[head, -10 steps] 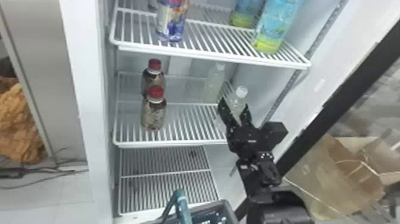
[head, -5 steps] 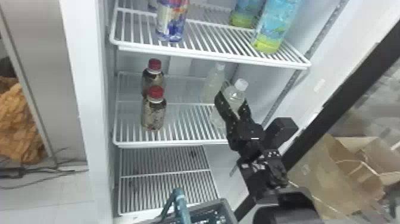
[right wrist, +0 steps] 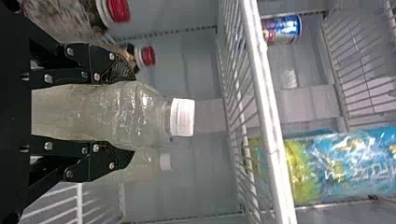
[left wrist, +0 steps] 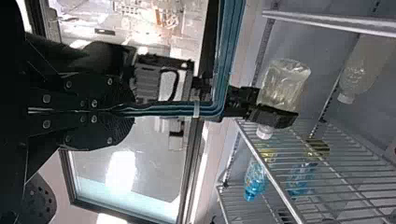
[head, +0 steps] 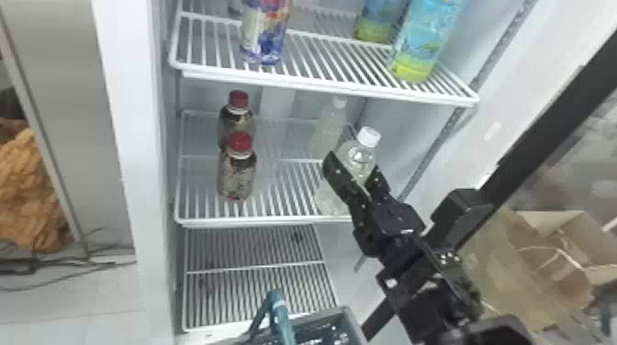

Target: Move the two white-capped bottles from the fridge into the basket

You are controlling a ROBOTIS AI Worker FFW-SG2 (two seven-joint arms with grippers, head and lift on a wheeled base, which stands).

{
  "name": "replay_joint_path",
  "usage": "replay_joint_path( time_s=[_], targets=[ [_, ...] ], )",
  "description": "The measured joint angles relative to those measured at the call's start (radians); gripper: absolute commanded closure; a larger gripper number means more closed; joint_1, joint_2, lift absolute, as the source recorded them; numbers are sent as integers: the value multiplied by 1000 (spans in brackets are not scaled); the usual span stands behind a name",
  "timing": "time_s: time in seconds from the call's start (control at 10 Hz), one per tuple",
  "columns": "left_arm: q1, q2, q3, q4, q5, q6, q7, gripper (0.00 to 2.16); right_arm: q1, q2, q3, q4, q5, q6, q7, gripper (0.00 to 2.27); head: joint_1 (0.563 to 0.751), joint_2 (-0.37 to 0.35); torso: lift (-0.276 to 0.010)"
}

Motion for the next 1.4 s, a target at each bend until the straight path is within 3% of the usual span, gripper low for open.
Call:
replay_joint_path(
  time_s=[0.3, 0.9, 1.4],
  targets=[
    [-1, 1, -1, 0, 0, 0, 0, 1124, 131, -1, -32, -203, -28, 136, 1, 907, 695, -350, -260],
    [1, 0, 0, 0, 0, 0, 0, 1122, 401, 44, -129, -527, -74, 450, 2, 907, 695, -350, -260],
    [4, 0, 0, 0, 0, 0, 0, 1124, 499, 52, -160, -661, -100, 775, -35, 909, 695, -350, -260]
  ],
)
